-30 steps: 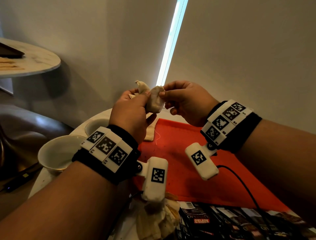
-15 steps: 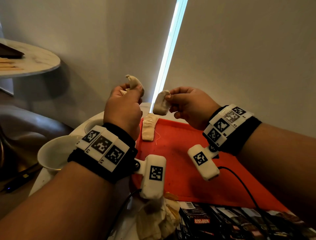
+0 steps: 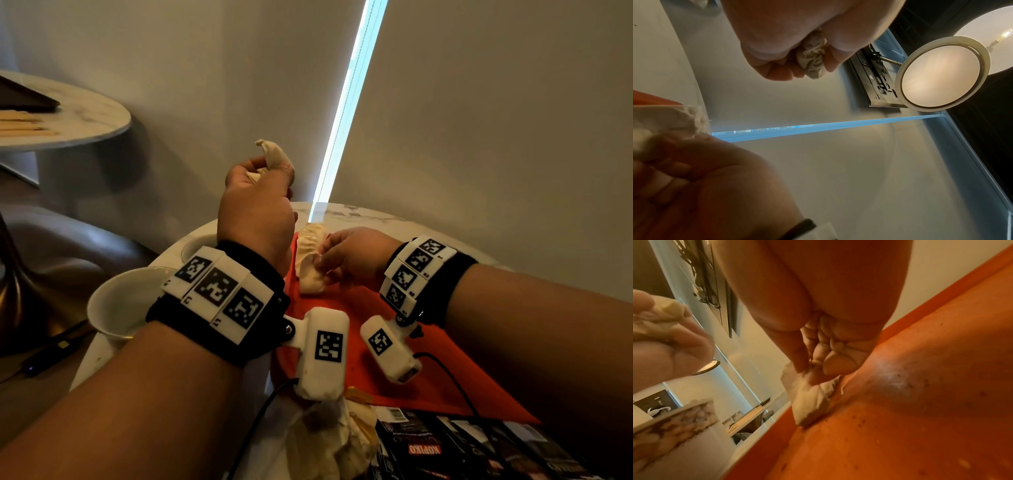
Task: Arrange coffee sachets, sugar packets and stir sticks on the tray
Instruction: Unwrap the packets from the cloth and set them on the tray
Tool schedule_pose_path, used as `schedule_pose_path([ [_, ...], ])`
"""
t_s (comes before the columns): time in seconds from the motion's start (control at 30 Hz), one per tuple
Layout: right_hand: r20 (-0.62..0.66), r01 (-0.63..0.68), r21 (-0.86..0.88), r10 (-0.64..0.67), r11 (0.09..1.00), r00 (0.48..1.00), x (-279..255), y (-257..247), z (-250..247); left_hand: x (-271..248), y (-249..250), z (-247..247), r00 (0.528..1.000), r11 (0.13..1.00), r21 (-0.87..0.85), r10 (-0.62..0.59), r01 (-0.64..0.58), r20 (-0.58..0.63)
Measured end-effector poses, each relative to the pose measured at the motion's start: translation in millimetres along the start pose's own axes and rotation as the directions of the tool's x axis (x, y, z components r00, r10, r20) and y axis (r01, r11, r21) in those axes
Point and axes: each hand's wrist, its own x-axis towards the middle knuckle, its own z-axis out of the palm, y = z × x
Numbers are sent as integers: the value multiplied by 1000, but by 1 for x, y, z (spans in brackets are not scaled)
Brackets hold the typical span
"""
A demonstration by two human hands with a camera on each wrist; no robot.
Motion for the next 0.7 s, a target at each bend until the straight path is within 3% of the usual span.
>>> schedule_pose_path([
  [0.23, -54, -36, 79, 41, 996, 998, 10, -5, 6, -2, 2, 1, 1000, 1000, 11, -7, 7, 4],
  [0.47, -25, -105, 129, 109, 986, 994, 5, -9, 5, -4, 2, 2, 1000, 1000, 5, -9, 9, 4],
  [0.6, -125, -61, 127, 77, 990, 989, 4, -10, -1, -6, 2, 3, 1000, 1000, -9, -23, 23, 1],
  [0.7, -39, -37, 150, 43, 988, 998, -3, -12, -2, -8, 3, 4, 999, 998, -44, -44, 44, -1],
])
